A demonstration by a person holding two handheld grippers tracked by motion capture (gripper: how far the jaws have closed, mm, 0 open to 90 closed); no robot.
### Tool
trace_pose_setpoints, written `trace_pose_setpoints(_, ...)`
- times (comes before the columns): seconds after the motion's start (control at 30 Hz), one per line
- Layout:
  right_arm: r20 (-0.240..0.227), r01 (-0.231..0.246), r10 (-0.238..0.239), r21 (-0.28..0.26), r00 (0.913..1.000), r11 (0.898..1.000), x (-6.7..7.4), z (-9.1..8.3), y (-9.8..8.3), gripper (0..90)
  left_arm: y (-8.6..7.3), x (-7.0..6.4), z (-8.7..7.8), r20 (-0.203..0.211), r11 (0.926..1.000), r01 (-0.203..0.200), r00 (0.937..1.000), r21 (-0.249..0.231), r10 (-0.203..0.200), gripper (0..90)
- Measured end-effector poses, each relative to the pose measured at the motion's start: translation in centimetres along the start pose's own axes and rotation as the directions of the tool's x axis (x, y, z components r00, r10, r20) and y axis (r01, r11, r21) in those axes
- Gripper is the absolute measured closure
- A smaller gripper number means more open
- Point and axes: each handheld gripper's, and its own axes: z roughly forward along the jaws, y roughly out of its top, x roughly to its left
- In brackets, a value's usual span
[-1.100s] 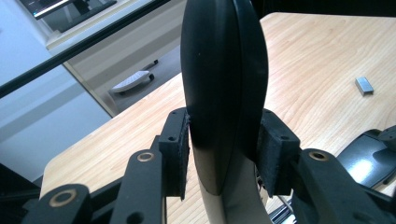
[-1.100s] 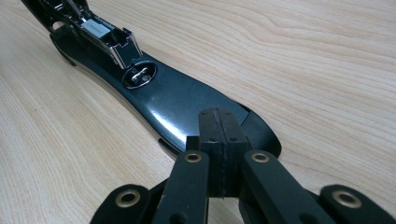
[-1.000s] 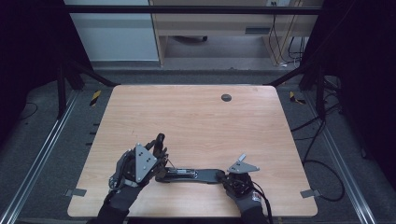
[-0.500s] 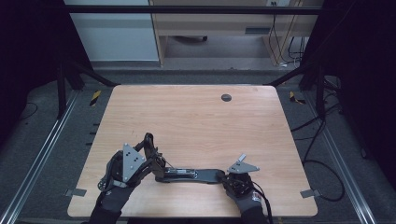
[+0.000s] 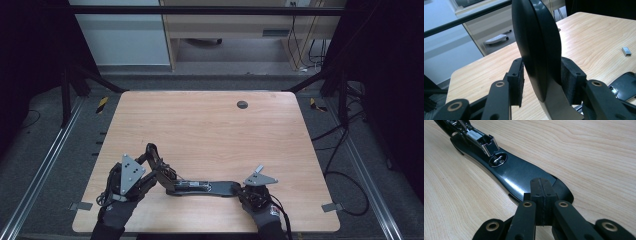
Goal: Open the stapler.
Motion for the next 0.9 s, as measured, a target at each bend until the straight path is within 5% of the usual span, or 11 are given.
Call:
trace_pose_setpoints(0.67, 0.001, 0.008, -0.008, -0.003, 1.0000, 1.000, 0.0, 0.0, 0.0, 90.0, -1.2, 1.5, -0.7, -0.022, 0.9970, 0.076, 0.9969, 0.015, -0.076, 54.8)
trace_pose_setpoints(0.9, -0.002, 0.006, -0.006, -0.003, 1.0000, 1.000, 0.0, 0.0, 0.0, 90.0, -3.2, 3.7, -1.4, 0.002, 0.9854, 0.170, 0.9855, 0.014, -0.170, 52.9)
